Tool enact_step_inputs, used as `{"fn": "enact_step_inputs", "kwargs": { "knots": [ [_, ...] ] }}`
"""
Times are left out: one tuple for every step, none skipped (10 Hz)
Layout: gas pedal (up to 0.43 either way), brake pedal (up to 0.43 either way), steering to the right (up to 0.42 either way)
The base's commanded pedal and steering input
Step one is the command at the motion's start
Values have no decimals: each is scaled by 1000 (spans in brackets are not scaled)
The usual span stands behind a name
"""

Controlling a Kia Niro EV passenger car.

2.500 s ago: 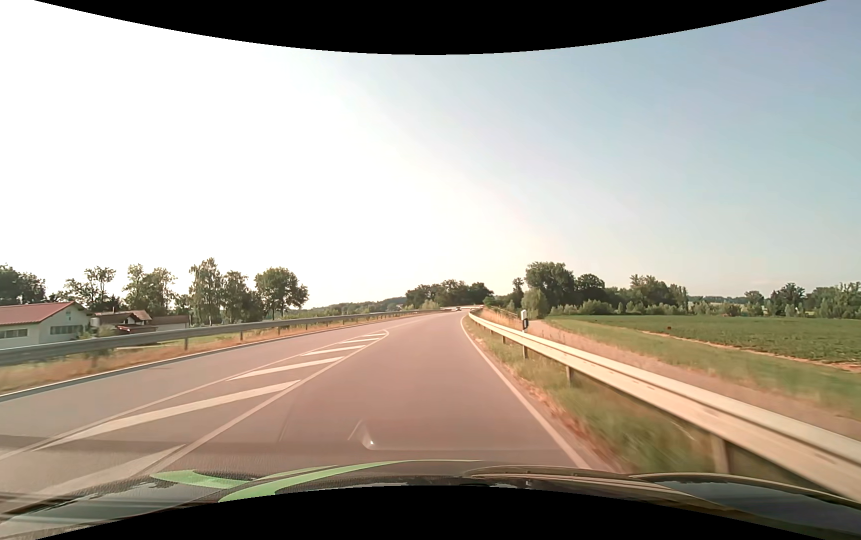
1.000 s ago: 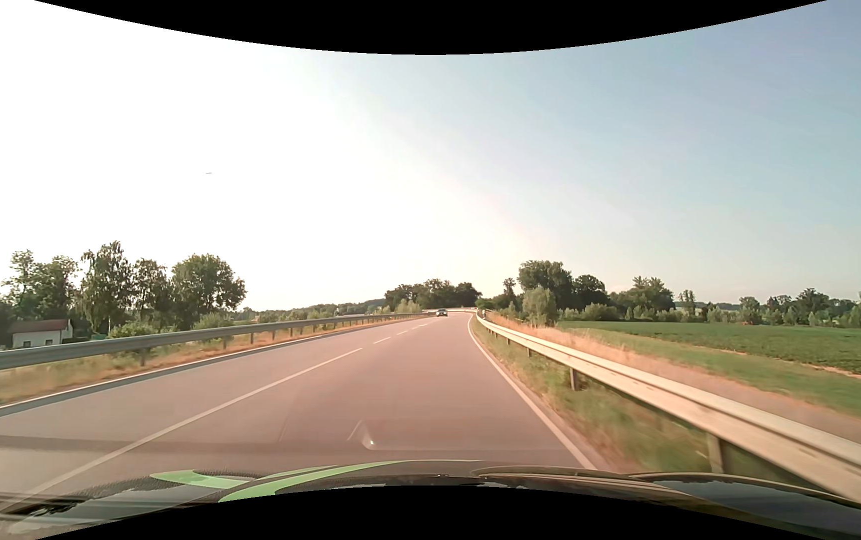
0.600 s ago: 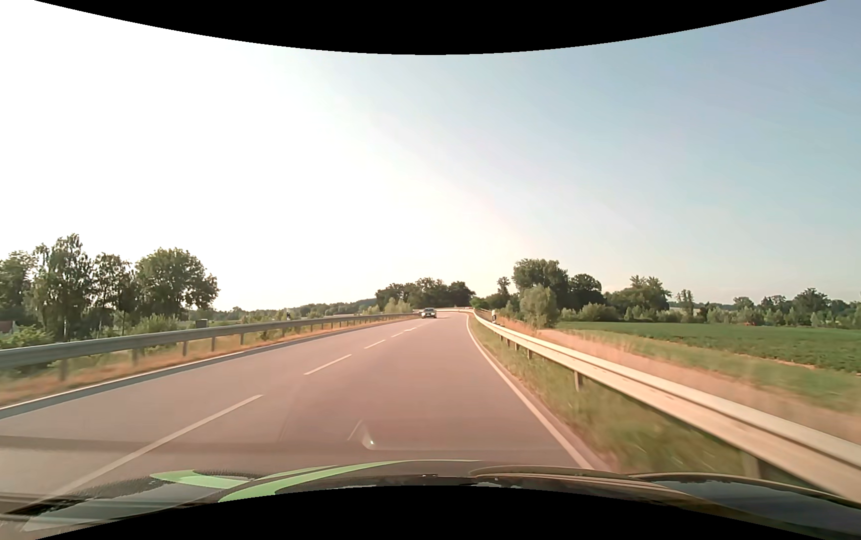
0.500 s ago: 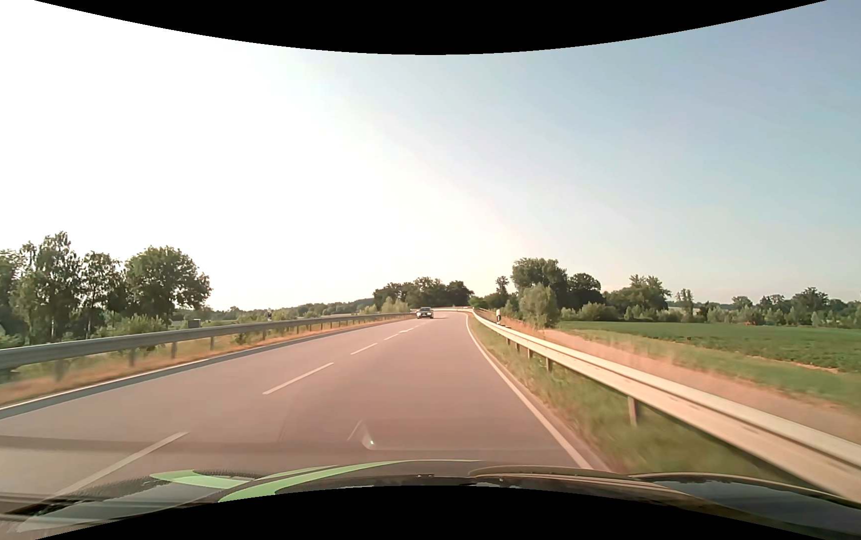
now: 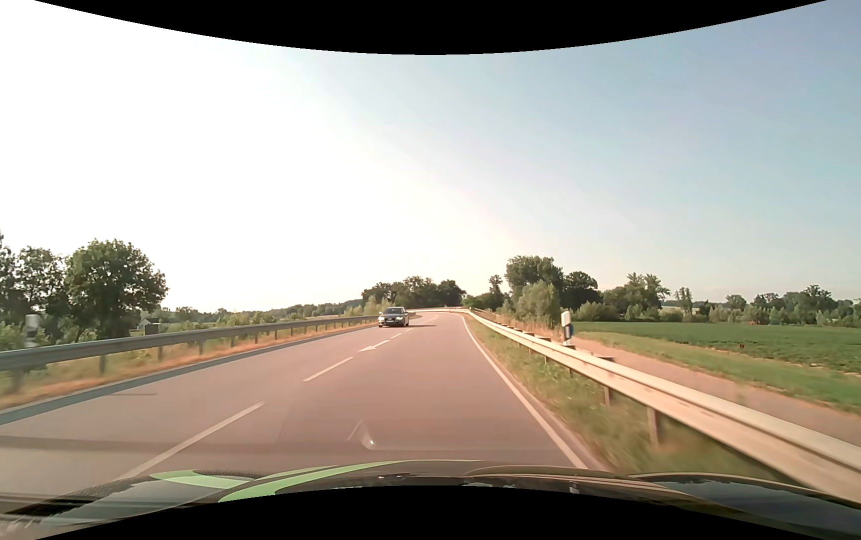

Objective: Follow the waypoints while adhering to traffic rules and regulations

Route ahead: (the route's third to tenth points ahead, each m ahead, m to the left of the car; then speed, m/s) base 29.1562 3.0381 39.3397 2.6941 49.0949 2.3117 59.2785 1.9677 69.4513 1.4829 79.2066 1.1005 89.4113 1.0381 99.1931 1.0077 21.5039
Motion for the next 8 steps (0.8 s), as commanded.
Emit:
{"fn": "enact_step_inputs", "kwargs": {
  "knots": [
    [248,0,10],
    [248,0,10],
    [248,0,9],
    [248,0,8],
    [248,0,8],
    [248,0,8],
    [248,0,7],
    [248,0,7]
  ]
}}
